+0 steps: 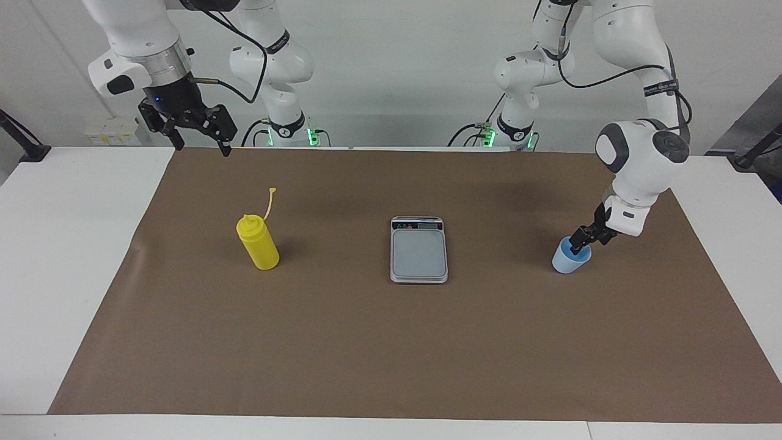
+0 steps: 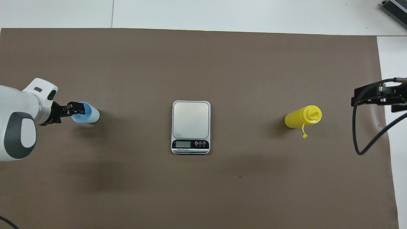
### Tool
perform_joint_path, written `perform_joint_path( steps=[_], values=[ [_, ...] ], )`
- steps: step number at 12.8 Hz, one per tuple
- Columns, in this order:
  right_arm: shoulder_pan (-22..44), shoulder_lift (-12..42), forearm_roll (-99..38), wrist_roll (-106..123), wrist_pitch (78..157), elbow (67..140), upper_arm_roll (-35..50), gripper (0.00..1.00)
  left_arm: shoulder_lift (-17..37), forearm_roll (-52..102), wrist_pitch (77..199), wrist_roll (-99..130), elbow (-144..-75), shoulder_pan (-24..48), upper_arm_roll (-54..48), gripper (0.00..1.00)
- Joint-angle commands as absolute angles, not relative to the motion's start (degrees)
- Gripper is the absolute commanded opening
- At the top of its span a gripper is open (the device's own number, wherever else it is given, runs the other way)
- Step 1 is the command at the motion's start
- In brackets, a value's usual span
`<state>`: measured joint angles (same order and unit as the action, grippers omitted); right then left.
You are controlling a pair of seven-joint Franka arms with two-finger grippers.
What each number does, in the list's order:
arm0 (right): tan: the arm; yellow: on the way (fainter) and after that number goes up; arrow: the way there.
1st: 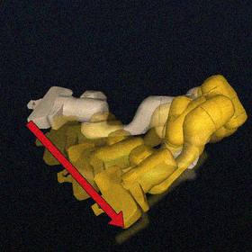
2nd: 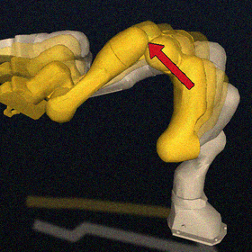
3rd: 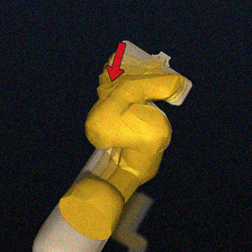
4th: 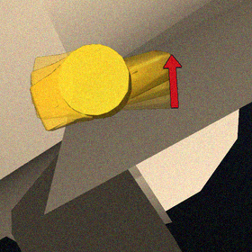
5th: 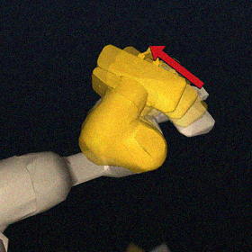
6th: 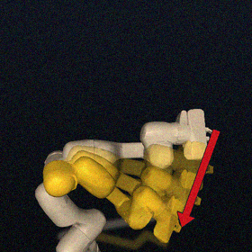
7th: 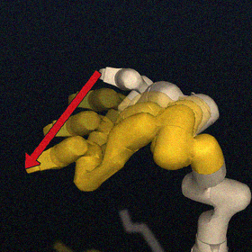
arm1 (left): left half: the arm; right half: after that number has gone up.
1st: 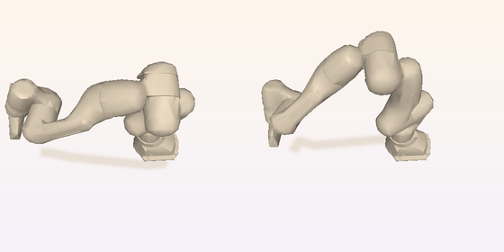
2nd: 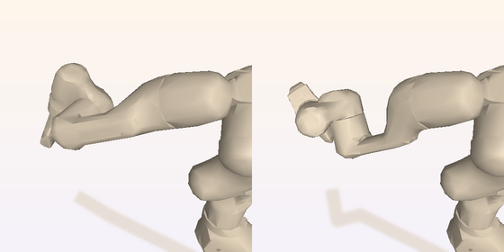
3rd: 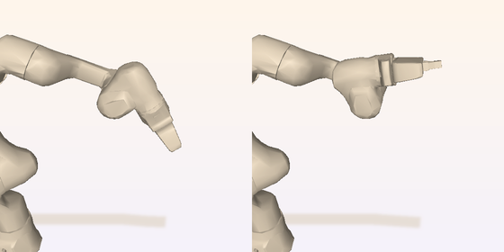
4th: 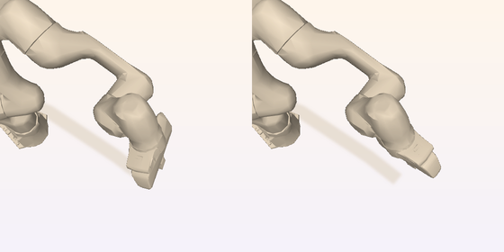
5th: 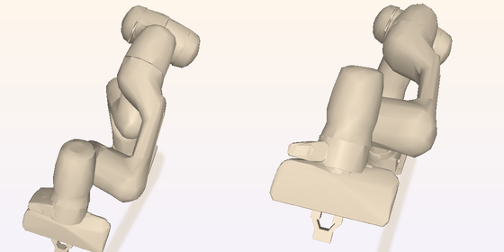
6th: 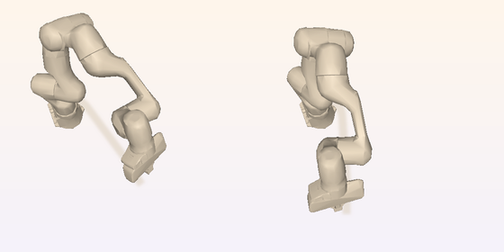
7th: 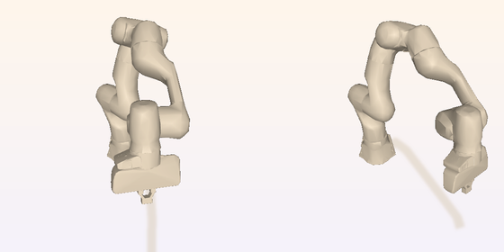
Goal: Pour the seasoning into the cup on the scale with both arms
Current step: 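Reach the left gripper to the light blue cup and grasp it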
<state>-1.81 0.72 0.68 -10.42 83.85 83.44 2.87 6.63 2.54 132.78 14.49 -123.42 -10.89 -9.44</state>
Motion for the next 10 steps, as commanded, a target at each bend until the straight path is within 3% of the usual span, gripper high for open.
perform_joint_path(
  steps=[1, 4, 7, 10],
  values=[
    [-2.11, 0.09, 0.09, -10.37, 85.17, 85.08, 3.16, 1.00, 7.12, 3.69, 134.47, 16.00, -124.19, -9.49, -9.05, 0.69],
    [-2.46, -0.61, 0.00, -10.37, 84.99, 86.30, 3.16, 1.00, 7.12, 3.69, 134.12, 15.04, -124.10, -9.58, -8.96, 0.00],
    [-2.11, -1.49, 0.09, -10.46, 85.25, 88.06, 3.16, 1.00, 7.21, 3.69, 132.11, 13.27, -123.32, -10.11, -8.96, 0.00],
    [-2.64, -1.58, 0.00, -10.37, 85.08, 88.07, 3.16, 1.00, 7.91, 3.69, 125.53, 13.18, -116.74, -9.76, -8.96, 0.00]
  ],
)
